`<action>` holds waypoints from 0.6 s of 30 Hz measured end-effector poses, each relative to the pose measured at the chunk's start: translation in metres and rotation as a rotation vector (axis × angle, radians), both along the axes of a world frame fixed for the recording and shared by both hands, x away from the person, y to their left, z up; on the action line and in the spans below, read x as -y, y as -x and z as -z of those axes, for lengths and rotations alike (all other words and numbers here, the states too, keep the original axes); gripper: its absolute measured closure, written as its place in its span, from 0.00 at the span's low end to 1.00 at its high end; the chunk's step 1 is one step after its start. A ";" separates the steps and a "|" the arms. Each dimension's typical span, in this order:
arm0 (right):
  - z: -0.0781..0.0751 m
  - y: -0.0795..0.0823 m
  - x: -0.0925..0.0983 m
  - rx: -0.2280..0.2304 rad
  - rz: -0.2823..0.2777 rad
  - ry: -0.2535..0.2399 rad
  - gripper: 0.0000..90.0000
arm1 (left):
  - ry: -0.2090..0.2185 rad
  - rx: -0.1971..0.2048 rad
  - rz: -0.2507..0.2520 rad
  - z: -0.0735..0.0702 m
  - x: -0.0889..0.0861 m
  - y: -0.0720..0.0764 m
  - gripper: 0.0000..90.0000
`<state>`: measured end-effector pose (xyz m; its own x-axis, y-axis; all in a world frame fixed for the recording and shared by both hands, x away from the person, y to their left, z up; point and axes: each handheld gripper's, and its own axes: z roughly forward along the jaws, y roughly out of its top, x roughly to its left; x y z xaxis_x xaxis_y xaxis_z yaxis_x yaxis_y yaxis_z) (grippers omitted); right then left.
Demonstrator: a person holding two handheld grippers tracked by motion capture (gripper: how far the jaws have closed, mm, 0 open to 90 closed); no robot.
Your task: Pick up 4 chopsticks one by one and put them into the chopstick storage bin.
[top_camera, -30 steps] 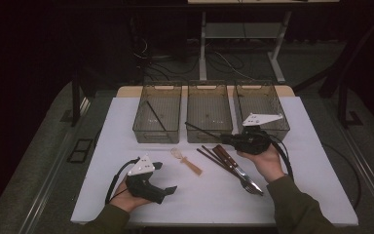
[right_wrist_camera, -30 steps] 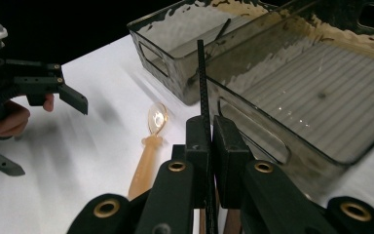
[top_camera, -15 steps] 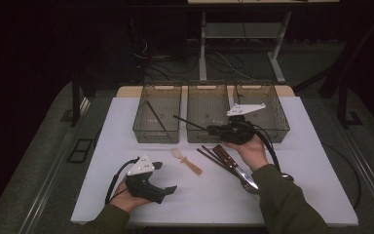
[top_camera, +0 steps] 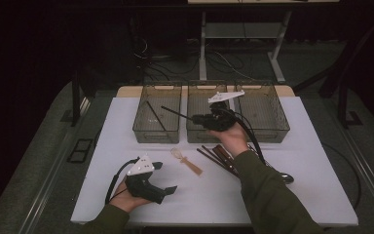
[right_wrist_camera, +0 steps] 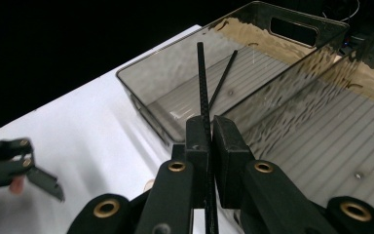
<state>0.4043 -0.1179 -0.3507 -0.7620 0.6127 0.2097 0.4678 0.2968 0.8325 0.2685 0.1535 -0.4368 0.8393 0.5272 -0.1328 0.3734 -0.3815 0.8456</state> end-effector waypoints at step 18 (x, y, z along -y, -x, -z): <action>0.009 -0.055 -0.068 -0.042 0.096 0.086 0.95 | -0.002 0.003 0.004 -0.002 -0.001 -0.001 0.02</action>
